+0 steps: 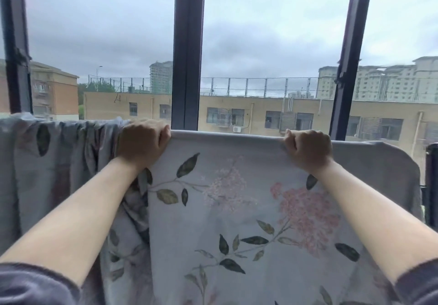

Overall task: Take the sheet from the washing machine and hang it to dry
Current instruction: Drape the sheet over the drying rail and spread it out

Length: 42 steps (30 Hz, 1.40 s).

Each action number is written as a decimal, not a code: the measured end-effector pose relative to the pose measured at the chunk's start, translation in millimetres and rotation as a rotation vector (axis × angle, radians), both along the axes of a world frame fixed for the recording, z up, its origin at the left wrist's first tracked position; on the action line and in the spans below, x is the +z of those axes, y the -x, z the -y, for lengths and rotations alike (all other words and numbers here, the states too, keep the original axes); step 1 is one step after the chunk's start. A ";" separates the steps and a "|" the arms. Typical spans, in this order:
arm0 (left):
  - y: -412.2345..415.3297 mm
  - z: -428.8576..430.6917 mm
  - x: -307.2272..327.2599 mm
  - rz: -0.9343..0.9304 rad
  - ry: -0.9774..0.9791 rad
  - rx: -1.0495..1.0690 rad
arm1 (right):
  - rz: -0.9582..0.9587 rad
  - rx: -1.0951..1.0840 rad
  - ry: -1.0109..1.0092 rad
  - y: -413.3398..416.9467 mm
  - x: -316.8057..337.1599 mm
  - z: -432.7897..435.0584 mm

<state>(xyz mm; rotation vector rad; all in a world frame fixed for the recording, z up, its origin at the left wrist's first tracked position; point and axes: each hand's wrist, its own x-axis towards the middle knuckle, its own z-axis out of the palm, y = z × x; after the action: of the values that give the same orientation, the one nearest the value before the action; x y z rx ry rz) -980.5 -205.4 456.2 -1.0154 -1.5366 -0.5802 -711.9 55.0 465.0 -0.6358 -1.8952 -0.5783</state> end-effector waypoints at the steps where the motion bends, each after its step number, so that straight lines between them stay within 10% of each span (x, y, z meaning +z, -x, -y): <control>1: 5.2 4.2 1.4 0.020 -0.009 -0.022 | -0.001 -0.017 0.014 -1.6 0.2 1.1; 42: 38.4 41.8 3.0 0.226 0.061 0.002 | 0.119 0.123 -0.009 129.4 2.3 122.3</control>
<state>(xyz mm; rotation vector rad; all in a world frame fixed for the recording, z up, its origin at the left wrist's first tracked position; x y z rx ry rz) -1018.9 -247.2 459.2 -1.0205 -1.7626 -0.6681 -841.3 -67.3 467.3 -0.4841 -2.0259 -0.5557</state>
